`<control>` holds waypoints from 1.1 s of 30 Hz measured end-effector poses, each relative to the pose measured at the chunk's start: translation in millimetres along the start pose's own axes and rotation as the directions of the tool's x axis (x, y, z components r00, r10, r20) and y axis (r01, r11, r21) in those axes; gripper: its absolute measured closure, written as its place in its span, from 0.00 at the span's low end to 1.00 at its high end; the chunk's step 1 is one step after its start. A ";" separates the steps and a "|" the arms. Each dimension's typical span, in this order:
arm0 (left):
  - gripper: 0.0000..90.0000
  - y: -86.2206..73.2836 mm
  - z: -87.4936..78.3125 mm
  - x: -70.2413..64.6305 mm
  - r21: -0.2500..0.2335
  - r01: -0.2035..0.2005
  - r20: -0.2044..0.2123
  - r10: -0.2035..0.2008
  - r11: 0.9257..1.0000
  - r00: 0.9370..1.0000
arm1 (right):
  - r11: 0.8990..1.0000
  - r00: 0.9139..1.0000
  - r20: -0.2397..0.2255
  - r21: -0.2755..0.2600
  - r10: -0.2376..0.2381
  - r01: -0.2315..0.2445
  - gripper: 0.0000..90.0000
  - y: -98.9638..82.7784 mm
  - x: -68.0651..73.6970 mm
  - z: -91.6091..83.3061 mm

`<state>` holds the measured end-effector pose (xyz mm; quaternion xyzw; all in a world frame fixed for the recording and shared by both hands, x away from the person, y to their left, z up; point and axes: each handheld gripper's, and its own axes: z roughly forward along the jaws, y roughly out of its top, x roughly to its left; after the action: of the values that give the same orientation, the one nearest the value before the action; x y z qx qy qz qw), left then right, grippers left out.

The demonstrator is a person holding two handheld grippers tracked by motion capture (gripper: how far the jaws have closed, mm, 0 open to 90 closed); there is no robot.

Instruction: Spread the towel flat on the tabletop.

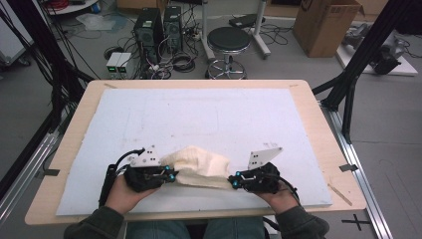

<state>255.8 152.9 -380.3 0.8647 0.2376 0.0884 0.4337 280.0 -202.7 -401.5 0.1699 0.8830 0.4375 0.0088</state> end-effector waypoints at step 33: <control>0.71 -6.5 16.2 57.4 -0.074 0.134 -0.072 -0.139 0.988 0.988 | 0.986 0.986 0.090 0.074 0.144 -0.150 0.70 18.5 -72.4 51.4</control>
<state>309.5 172.8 -398.4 0.8270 0.3095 0.0996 0.4587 362.0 -175.1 -428.5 0.2531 0.8839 0.3933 0.0066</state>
